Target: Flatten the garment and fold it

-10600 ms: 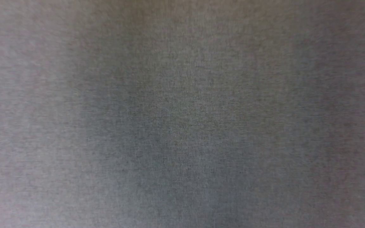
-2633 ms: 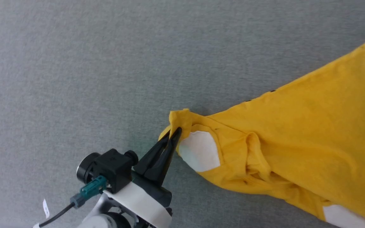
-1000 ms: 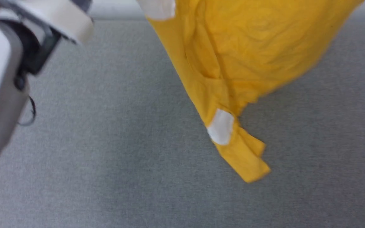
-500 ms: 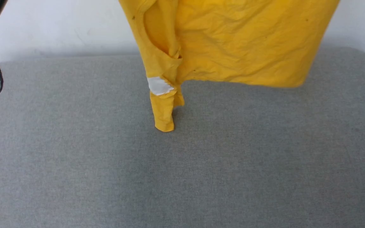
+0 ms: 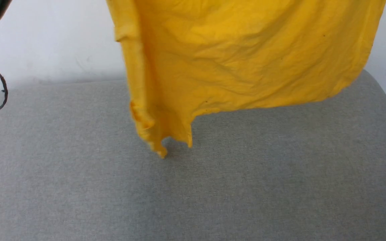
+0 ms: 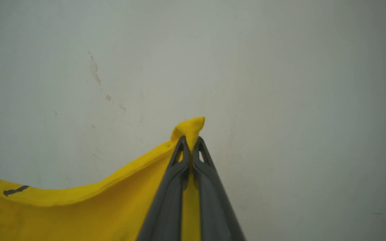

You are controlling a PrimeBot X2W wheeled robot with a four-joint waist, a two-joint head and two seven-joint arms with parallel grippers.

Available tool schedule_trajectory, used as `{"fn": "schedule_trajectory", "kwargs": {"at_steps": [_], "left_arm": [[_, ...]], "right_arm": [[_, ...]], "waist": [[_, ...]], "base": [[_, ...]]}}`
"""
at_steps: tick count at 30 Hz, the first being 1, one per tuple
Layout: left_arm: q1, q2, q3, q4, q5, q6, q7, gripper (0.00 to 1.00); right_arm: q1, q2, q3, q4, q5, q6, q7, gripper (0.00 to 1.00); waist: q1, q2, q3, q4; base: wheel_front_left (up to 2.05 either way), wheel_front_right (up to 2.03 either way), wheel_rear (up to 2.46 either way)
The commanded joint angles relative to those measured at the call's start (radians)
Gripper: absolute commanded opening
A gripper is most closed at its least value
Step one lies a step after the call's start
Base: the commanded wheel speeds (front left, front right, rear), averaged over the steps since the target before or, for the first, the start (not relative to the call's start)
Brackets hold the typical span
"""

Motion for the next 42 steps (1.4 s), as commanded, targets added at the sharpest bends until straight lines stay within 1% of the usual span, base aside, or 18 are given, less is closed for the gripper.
{"fn": "schedule_trajectory", "kwargs": {"at_steps": [1, 5, 8, 11, 14, 16, 20, 23, 26, 31, 37, 42], "left_arm": [[-0.020, 0.005, -0.001, -0.001, -0.008, -0.006, 0.006, 0.00], [-0.053, 0.015, -0.005, -0.025, -0.018, -0.006, 0.037, 0.00], [-0.099, 0.025, -0.007, -0.047, -0.014, -0.006, 0.066, 0.00], [-0.161, 0.034, -0.015, -0.073, 0.003, -0.007, 0.095, 0.00], [-0.243, 0.032, -0.013, -0.085, 0.034, -0.002, 0.108, 0.00], [-0.307, 0.028, -0.006, -0.089, 0.065, 0.011, 0.099, 0.00], [-0.441, 0.005, 0.008, -0.058, 0.140, 0.049, 0.046, 0.00], [-0.538, -0.009, 0.006, -0.023, 0.195, 0.062, 0.005, 0.00], [-0.620, -0.042, 0.007, 0.015, 0.224, 0.075, -0.034, 0.00], [-0.696, -0.082, -0.022, 0.069, 0.250, 0.052, -0.086, 0.00], [-0.728, -0.092, -0.029, 0.104, 0.240, 0.032, -0.150, 0.00], [-0.701, -0.087, -0.039, 0.109, 0.201, 0.013, -0.195, 0.00]], "right_arm": [[-0.014, -0.001, 0.004, 0.001, 0.008, -0.002, 0.005, 0.00], [-0.037, -0.009, 0.003, -0.016, 0.015, -0.002, 0.032, 0.00], [-0.067, -0.013, 0.000, -0.034, 0.021, -0.002, 0.053, 0.00], [-0.109, -0.007, -0.018, -0.045, 0.029, -0.002, 0.077, 0.00], [-0.170, -0.001, -0.044, -0.047, 0.014, -0.002, 0.090, 0.00], [-0.218, 0.009, -0.060, -0.048, 0.003, -0.002, 0.089, 0.00], [-0.329, 0.034, -0.086, -0.038, -0.021, -0.002, 0.067, 0.00], [-0.417, 0.052, -0.100, -0.015, -0.046, -0.002, 0.024, 0.00], [-0.491, 0.064, -0.101, 0.023, -0.077, -0.002, -0.025, 0.00], [-0.546, 0.068, -0.091, 0.088, -0.090, -0.002, -0.091, 0.00], [-0.573, 0.036, -0.069, 0.133, -0.094, -0.002, -0.156, 0.00], [-0.564, -0.001, -0.022, 0.140, -0.076, -0.002, -0.215, 0.00]], "waist": [[0.0001, -0.0001, 0.008, -0.007], [0.0001, -0.0001, 0.048, -0.015], [0.0001, -0.0001, 0.099, -0.021], [0.0001, -0.0001, 0.167, -0.029], [0.0001, -0.0001, 0.254, -0.037], [0.0001, -0.0001, 0.319, -0.044], [0.0001, -0.0001, 0.442, -0.063], [0.0001, -0.0001, 0.521, -0.079], [0.0001, -0.0001, 0.587, -0.084], [0.0001, -0.0001, 0.672, -0.078], [0.0001, -0.0001, 0.777, -0.068], [0.0001, -0.0001, 0.857, -0.063]], "base": [[0.00, 0.00, 0.00], [0.00, 0.00, 0.00], [0.00, 0.00, 0.00], [0.00, 0.00, 0.00], [0.00, 0.00, 0.00], [0.00, 0.00, 0.00], [0.00, 0.00, 0.00], [0.00, 0.00, 0.00], [0.00, 0.00, 0.00], [0.00, 0.00, 0.00], [0.00, 0.00, 0.00], [0.00, 0.00, 0.00]]}}
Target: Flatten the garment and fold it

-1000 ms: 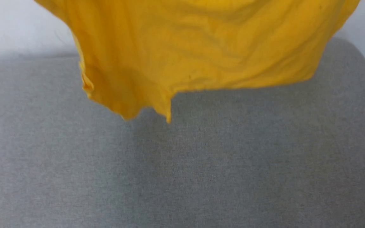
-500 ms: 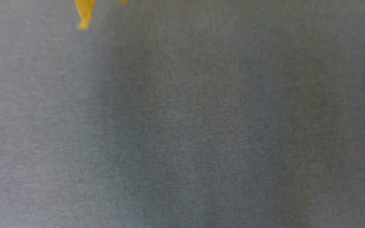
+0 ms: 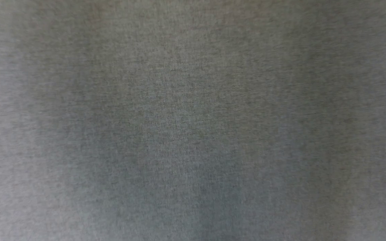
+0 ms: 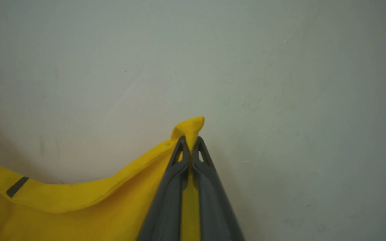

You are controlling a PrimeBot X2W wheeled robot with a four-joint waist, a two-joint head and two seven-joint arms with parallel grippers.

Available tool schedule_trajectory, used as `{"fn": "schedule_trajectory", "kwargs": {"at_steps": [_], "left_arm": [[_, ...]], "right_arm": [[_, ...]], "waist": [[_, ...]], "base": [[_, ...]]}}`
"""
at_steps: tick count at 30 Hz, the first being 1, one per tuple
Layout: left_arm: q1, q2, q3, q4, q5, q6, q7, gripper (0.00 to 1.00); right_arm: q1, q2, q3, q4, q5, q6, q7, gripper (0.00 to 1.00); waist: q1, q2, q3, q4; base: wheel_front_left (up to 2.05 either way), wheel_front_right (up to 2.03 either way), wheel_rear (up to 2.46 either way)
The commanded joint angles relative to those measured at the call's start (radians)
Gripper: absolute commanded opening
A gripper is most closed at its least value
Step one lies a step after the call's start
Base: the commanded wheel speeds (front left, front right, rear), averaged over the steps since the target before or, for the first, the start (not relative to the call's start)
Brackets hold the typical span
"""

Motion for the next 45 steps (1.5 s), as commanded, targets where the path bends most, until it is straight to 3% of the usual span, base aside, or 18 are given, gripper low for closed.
{"fn": "schedule_trajectory", "kwargs": {"at_steps": [1, 9, 15, 21, 28, 33, 40, 45], "left_arm": [[0.020, 0.003, -0.007, -0.003, -0.018, -0.007, -0.015, 0.00], [0.095, 0.011, -0.047, -0.085, -0.118, -0.022, -0.050, 0.00], [0.265, 0.061, -0.120, -0.276, -0.225, -0.023, -0.042, 0.00], [0.463, 0.116, -0.120, -0.437, -0.279, 0.047, -0.061, 0.00], [0.786, 0.222, -0.162, -0.650, -0.284, 0.192, -0.091, 0.00], [1.009, 0.252, -0.221, -0.749, -0.266, 0.290, -0.117, 0.00], [1.267, 0.263, -0.324, -0.781, -0.280, 0.396, -0.120, 0.00], [1.427, 0.279, -0.344, -0.775, -0.387, 0.449, -0.111, 0.00]], "right_arm": [[0.006, -0.013, 0.019, 0.001, 0.013, -0.002, -0.014, 0.00], [0.064, -0.093, 0.126, -0.086, 0.128, -0.002, -0.039, 0.00], [0.292, -0.247, 0.202, -0.332, 0.311, -0.002, -0.017, 0.00], [0.559, -0.310, 0.149, -0.525, 0.385, -0.002, 0.005, 0.00], [0.925, -0.286, 0.004, -0.743, 0.395, -0.002, 0.030, 0.00], [1.157, -0.224, -0.060, -0.835, 0.384, -0.002, 0.031, 0.00], [1.428, -0.124, -0.123, -0.878, 0.392, -0.002, 0.032, 0.00], [1.585, -0.086, -0.175, -0.852, 0.379, -0.002, 0.034, 0.00]], "waist": [[-0.0003, 0.0000, 0.112, 0.004], [-0.0003, 0.0000, 0.146, 0.022], [-0.0003, 0.0000, 0.088, 0.061], [-0.0003, 0.0000, 0.019, 0.077], [-0.0003, 0.0000, -0.076, 0.094], [-0.0003, 0.0000, -0.151, 0.111], [-0.0003, 0.0000, -0.252, 0.106], [-0.0003, 0.0000, -0.330, 0.106]], "base": [[0.00, 0.00, 0.00], [0.00, 0.00, 0.00], [0.00, 0.00, 0.00], [0.00, 0.00, 0.00], [0.00, 0.00, 0.00], [0.00, 0.00, 0.00], [0.00, 0.00, 0.00], [0.00, 0.00, 0.00]]}}
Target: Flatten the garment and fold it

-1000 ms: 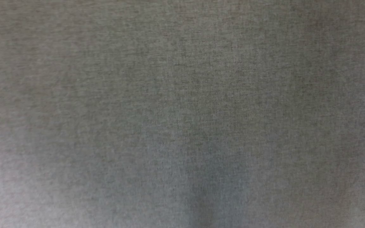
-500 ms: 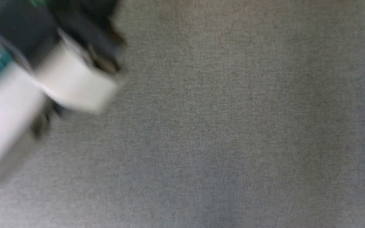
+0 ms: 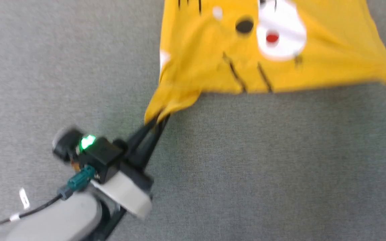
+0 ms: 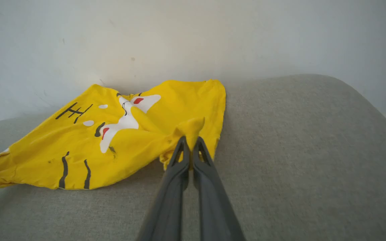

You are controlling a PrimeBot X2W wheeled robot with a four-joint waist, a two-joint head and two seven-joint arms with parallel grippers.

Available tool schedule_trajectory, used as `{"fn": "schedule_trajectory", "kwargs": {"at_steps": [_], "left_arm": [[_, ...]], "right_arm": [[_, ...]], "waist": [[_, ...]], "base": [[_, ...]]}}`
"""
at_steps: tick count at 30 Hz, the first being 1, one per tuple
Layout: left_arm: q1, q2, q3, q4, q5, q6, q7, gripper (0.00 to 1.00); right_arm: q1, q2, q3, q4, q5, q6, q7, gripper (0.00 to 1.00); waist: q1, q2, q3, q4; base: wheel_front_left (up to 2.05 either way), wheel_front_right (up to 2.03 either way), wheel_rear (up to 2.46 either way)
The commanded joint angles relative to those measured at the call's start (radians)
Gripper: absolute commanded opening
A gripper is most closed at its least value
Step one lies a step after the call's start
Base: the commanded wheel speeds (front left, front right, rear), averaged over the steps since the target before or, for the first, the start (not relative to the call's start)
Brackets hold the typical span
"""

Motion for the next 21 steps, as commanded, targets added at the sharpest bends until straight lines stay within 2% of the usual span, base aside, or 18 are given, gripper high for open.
{"fn": "schedule_trajectory", "kwargs": {"at_steps": [1, 12, 18, 21], "left_arm": [[0.036, 0.005, -0.006, 0.002, -0.030, 0.007, 0.004, 0.00], [0.301, 0.018, -0.052, 0.068, -0.296, -0.002, 0.054, 0.00], [0.388, 0.035, -0.064, 0.080, -0.406, -0.001, 0.103, 0.00], [0.424, 0.037, -0.069, 0.074, -0.464, -0.003, 0.133, 0.00]], "right_arm": [[0.031, 0.007, -0.006, 0.007, -0.003, -0.002, 0.004, 0.00], [0.295, 0.040, -0.012, 0.153, 0.034, -0.002, 0.072, 0.00], [0.395, 0.024, 0.035, 0.197, 0.041, -0.002, 0.110, 0.00], [0.441, -0.010, 0.079, 0.216, 0.031, -0.002, 0.155, 0.00]], "waist": [[0.0002, 0.0000, -0.076, 0.004], [0.0002, 0.0000, -0.196, 0.000], [0.0002, 0.0000, -0.243, 0.005], [0.0002, 0.0000, -0.263, 0.008]], "base": [[0.00, 0.00, 0.00], [0.00, 0.00, 0.00], [0.00, 0.00, 0.00], [0.00, 0.00, 0.00]]}}
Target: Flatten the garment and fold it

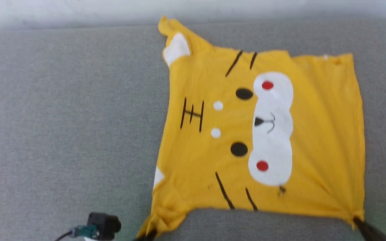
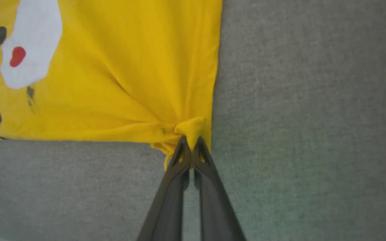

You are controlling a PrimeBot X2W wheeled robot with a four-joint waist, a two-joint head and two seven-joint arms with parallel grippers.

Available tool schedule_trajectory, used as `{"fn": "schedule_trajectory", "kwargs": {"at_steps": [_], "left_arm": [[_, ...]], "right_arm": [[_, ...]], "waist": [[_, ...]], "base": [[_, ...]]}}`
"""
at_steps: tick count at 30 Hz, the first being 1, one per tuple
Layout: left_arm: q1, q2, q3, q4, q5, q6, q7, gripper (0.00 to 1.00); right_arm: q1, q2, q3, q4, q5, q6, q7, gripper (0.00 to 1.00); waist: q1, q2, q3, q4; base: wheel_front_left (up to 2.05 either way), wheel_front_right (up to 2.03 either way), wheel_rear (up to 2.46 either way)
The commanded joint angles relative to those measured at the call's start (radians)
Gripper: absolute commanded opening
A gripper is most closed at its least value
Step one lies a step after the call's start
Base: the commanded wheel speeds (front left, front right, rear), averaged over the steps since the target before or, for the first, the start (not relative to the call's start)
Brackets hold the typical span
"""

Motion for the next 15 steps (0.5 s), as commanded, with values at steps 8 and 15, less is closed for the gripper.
{"fn": "schedule_trajectory", "kwargs": {"at_steps": [8, 15], "left_arm": [[0.113, 0.029, -0.028, -0.031, -0.132, -0.013, 0.072, 0.00], [0.160, 0.060, -0.021, -0.050, -0.171, -0.008, 0.063, 0.00]], "right_arm": [[0.113, -0.033, 0.028, 0.010, 0.038, -0.001, 0.118, 0.00], [0.192, -0.027, -0.004, -0.031, 0.075, -0.001, 0.217, 0.00]], "waist": [[0.0001, 0.0000, -0.064, 0.019], [0.0001, 0.0000, -0.094, 0.034]], "base": [[0.00, 0.00, 0.00], [0.00, 0.00, 0.00]]}}
